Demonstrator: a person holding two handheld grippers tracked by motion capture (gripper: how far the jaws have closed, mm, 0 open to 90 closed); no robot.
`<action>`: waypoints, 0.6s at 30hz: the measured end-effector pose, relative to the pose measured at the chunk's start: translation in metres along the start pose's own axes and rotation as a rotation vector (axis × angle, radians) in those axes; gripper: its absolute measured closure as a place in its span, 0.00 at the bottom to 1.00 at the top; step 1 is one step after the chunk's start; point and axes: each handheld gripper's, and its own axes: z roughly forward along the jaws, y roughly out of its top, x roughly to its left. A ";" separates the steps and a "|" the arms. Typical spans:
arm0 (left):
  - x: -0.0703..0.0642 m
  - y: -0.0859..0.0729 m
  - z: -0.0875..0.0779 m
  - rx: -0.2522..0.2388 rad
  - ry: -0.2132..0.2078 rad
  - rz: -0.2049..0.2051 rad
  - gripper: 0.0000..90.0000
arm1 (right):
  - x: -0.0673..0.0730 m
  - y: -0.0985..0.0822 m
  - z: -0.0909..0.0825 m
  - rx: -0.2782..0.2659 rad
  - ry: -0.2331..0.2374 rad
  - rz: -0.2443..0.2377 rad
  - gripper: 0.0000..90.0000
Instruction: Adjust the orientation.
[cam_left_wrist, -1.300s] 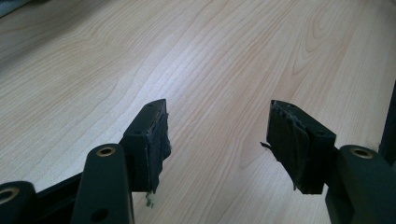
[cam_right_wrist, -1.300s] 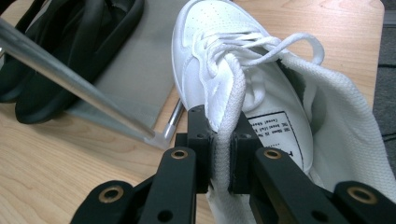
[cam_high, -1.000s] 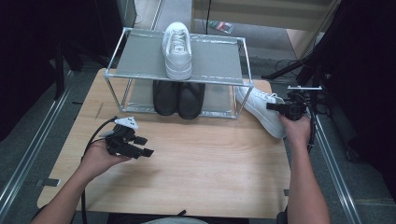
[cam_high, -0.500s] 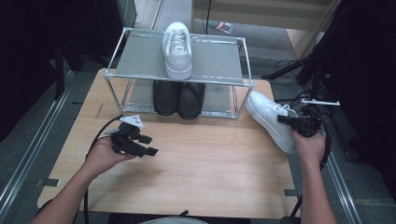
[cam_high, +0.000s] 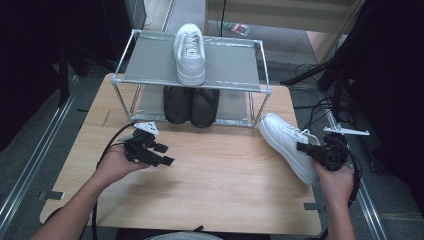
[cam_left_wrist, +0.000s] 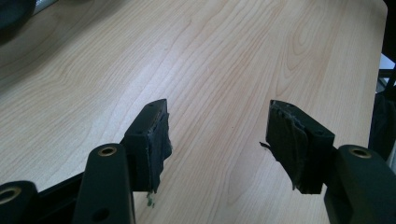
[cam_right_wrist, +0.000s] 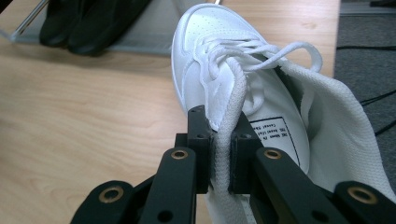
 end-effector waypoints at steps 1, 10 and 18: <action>0.000 0.000 0.000 -0.001 -0.004 -0.007 0.44 | 0.004 -0.002 -0.001 0.001 0.008 -0.006 0.94; 0.000 0.000 -0.002 -0.015 -0.012 -0.032 0.44 | 0.048 -0.008 0.009 0.025 0.103 -0.092 0.93; -0.002 -0.001 -0.005 -0.037 -0.020 -0.076 0.50 | 0.096 -0.004 0.035 0.071 0.198 -0.185 0.93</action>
